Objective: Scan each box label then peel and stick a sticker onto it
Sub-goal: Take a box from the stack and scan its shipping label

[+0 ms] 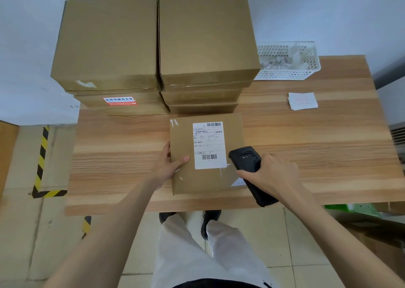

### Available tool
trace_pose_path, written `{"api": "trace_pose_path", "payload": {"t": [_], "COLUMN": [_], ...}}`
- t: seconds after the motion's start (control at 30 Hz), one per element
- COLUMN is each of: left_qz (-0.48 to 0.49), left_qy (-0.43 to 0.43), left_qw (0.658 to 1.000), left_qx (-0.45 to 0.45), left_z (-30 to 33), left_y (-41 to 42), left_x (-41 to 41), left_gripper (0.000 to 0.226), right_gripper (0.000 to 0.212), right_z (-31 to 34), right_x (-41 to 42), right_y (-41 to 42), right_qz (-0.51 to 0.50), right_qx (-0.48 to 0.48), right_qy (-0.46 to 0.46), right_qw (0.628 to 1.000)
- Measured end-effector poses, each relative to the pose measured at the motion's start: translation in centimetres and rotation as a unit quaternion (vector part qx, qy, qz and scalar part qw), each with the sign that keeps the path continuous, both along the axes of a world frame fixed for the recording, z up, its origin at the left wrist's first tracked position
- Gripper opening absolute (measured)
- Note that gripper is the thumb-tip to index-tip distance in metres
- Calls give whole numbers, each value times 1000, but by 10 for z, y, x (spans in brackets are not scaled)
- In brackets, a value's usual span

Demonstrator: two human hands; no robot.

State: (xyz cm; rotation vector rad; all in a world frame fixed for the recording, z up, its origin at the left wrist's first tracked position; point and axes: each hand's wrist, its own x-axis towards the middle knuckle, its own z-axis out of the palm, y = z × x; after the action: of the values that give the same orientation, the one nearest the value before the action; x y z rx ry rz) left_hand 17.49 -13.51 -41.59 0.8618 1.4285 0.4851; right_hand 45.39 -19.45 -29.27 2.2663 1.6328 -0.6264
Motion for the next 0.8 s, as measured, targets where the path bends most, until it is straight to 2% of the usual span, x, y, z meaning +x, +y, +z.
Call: {"api": "trace_pose_path", "payload": {"t": [0.27,0.37,0.63,0.7,0.77,0.8], "left_qz": [-8,-18,-87,-126,-180,-194], "left_qy": [15,28,106,196,336,379], "left_qw": [1000,999,991,972,919,893], "left_qx": [3,6,2,31,100,144], "left_z": [-9,-10,-1,8,16,23], "left_y": [0,0,12,15,17,19], "left_x": [-3,-4,-7,-4,2,8], "left_gripper": [83,82,75,82,91,89], "right_gripper": [62,74,87,90,90,86], "right_z": [-78,-107,-148,-145,-138,-135], "right_x": [53,58,57,60,69,76], "right_y": [-2,2,7,12,21,25], "right_qz": [-143,-175,-180,-172,-154,-149], "right_qx": [25,16,-21,-40,-52,-47], "right_qy": [23,25,6,-3,-13,-12], "right_qw": [989,984,983,984,987,988]}}
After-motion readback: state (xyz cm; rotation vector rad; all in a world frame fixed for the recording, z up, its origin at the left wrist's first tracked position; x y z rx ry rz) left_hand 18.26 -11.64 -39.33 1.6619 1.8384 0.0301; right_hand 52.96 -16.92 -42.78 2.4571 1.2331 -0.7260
